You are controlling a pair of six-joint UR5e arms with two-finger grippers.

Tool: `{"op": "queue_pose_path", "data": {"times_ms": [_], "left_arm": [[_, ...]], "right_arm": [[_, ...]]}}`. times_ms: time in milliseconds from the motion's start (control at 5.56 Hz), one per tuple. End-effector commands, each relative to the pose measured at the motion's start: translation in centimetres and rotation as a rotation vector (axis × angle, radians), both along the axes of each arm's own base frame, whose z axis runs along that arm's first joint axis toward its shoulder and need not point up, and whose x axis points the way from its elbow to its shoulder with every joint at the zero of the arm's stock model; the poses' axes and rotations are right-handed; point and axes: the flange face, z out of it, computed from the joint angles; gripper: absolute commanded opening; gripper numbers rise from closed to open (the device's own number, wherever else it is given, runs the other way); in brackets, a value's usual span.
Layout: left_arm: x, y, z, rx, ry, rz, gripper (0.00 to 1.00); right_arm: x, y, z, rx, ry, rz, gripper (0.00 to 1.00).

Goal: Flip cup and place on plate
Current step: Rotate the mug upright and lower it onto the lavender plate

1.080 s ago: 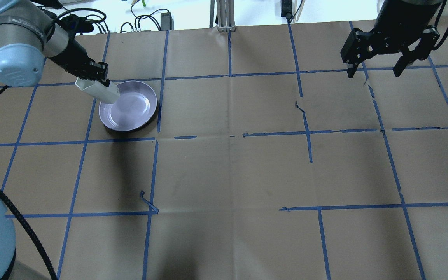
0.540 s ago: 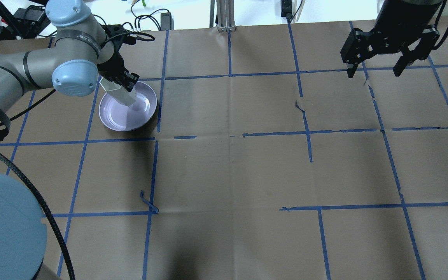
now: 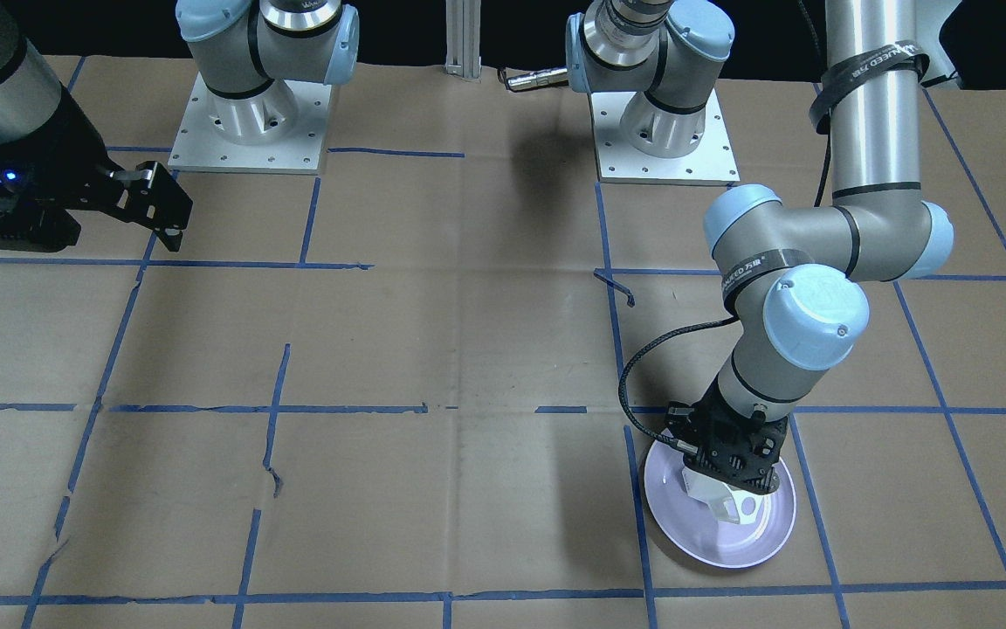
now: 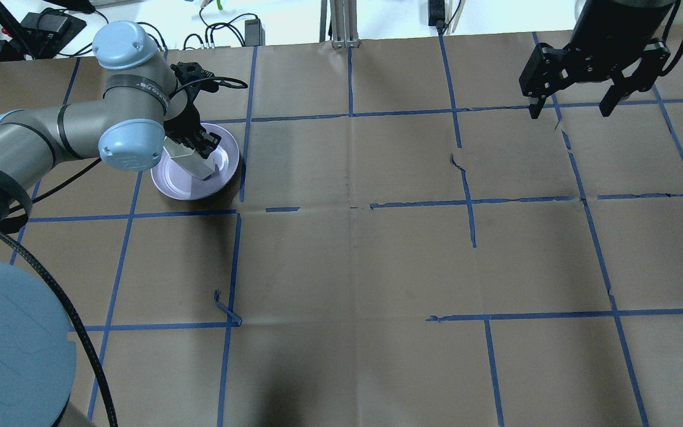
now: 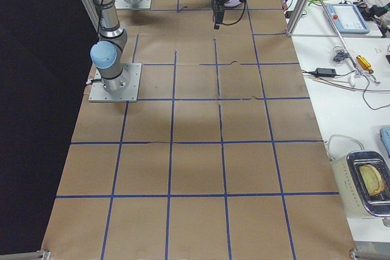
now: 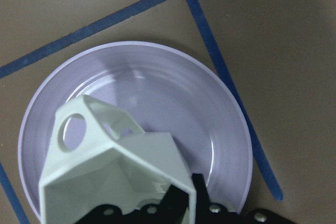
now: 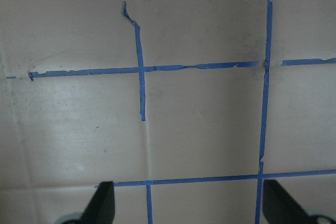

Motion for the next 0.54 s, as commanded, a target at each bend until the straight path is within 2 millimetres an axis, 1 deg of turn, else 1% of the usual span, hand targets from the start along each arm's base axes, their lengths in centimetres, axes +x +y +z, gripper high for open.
{"op": "queue_pose_path", "data": {"times_ms": [0, 180, 360], "left_arm": [[0.6, 0.1, -0.6, 0.022, -0.059, 0.007, 0.92], [0.6, -0.1, 0.0, 0.007, -0.052, 0.019, 0.98], [-0.1, 0.0, 2.4, -0.003, -0.049, 0.017, 0.98]], "right_arm": [[0.0, 0.0, 0.0, 0.0, 0.0, 0.0, 1.0], [0.0, 0.0, 0.0, 0.0, 0.0, 0.0, 1.0], [0.0, 0.0, 0.0, 0.0, 0.0, 0.0, 1.0]]}}
